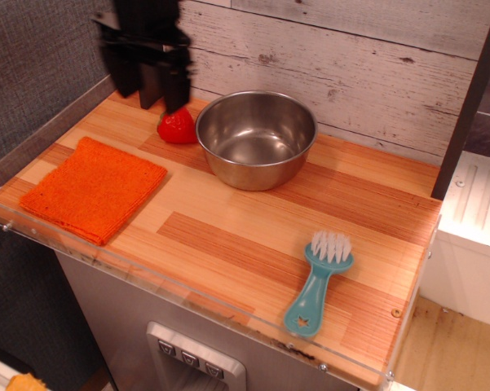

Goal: Move the towel left adjacent to blue brush

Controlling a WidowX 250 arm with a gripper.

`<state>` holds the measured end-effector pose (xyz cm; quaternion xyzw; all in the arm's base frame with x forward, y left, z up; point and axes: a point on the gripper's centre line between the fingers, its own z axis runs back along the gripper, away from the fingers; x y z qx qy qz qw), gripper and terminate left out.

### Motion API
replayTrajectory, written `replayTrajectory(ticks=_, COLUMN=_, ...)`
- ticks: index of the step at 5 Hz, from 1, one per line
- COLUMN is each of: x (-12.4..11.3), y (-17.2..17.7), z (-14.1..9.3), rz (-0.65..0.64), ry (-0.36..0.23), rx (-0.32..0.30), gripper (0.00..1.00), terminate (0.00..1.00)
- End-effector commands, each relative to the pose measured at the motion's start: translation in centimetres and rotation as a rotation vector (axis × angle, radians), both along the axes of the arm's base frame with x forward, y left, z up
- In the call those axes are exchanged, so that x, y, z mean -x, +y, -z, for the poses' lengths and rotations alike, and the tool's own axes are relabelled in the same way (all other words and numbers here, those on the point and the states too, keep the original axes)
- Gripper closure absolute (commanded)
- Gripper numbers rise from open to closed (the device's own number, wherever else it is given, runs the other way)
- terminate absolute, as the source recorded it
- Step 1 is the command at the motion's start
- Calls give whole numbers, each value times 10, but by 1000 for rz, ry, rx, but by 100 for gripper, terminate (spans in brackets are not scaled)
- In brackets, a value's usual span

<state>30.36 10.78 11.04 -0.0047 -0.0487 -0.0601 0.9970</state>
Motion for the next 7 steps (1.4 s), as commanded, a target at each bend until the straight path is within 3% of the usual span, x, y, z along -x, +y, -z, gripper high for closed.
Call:
replayTrajectory(ticks=1, x=47, y=51, z=13, rz=-21, ry=-33, rx=-72, gripper=0, terminate=0)
replayTrajectory(ticks=3, x=66, y=61, z=53, rz=-68, ry=14, rx=-106, gripper=0, terminate=0)
replayTrajectory(ticks=5, x=60, y=60, z=75, rz=-61, ry=26, rx=-133, gripper=0, terminate=0)
replayTrajectory(ticks=7, x=44, y=59, z=79, rz=-72, ry=4, rx=-122, gripper=0, terminate=0)
